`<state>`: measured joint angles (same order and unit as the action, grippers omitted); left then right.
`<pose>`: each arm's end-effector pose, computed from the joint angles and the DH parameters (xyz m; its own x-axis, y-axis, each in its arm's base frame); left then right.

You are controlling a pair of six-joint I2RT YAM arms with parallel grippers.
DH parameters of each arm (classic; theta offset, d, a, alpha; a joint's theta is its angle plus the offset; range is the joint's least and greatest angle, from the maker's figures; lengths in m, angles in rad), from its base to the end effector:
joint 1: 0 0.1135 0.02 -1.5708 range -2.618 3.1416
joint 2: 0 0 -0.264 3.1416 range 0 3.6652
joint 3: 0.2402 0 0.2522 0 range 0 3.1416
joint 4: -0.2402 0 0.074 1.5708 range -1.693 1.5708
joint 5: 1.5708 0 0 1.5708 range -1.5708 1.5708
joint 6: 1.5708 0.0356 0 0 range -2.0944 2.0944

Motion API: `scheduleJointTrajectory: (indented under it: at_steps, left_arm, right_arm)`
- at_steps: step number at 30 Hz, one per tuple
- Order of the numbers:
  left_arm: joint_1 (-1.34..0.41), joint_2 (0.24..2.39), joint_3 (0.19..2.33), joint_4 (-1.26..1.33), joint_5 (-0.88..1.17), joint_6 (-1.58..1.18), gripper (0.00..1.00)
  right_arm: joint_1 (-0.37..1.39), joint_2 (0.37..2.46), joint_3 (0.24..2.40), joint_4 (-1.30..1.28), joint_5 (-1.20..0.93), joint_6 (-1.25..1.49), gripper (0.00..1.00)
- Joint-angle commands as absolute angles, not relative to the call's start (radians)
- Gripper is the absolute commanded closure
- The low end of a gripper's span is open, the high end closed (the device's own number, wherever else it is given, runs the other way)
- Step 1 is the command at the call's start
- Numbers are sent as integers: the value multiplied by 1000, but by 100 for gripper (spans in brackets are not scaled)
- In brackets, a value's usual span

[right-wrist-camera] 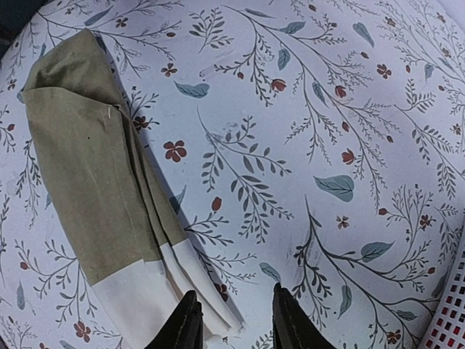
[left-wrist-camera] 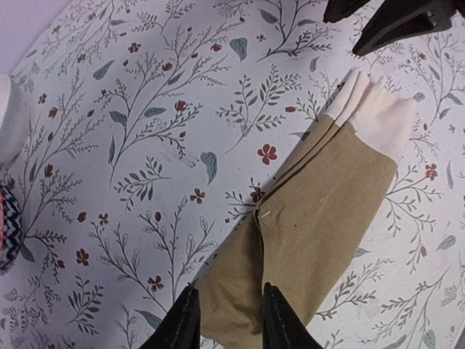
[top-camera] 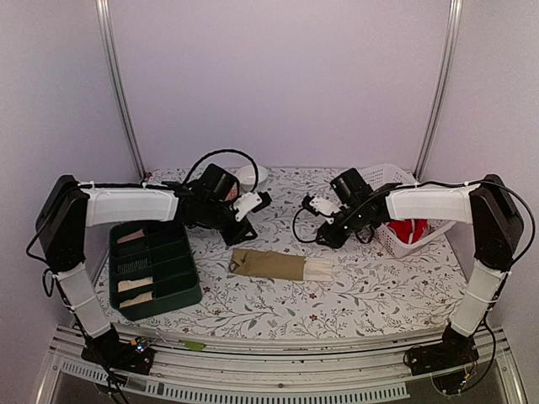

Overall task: Roll the underwear
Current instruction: Fold the underwear at the center of the board, then rotate the underwear at the center of the board.

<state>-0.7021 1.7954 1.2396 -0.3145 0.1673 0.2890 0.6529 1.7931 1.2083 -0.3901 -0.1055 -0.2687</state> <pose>0.2931 -0.2557 0.2092 -0.3546 0.6681 -0.6542 0.8553 0.5144 0.0617 0.2972 0.2320 0.1953 -0.4610 -0.6849 -0.5643 -0.8022 0.5935 -0.0650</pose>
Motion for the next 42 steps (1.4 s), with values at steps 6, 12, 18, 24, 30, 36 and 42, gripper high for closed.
scheduleJointTrajectory:
  at_steps: [6, 12, 18, 24, 30, 36, 42]
  left_arm:
    - [-703, 1731, 1137, -478, 194, -15, 75]
    - [-761, 1721, 1093, -520, 193, -92, 76]
    - [-789, 1738, 1078, -538, 151, -145, 82]
    - [-803, 1715, 1067, -521, 153, -143, 82]
    - [-804, 1732, 1048, -515, 159, -140, 84]
    - [-804, 1765, 1047, -509, 151, -150, 86]
    - [-801, 1801, 1052, -512, 111, -169, 90]
  right_arm:
    - [589, 1926, 1344, -589, -311, -128, 68]
    - [563, 1975, 1387, -620, -357, -75, 69]
    - [542, 2010, 1407, -645, -444, -57, 70]
    - [510, 2024, 1394, -671, -564, -49, 64]
    - [509, 2086, 1425, -704, -564, -70, 54]
    - [509, 2128, 1437, -724, -589, -86, 54]
    - [509, 2121, 1418, -737, -581, -94, 65]
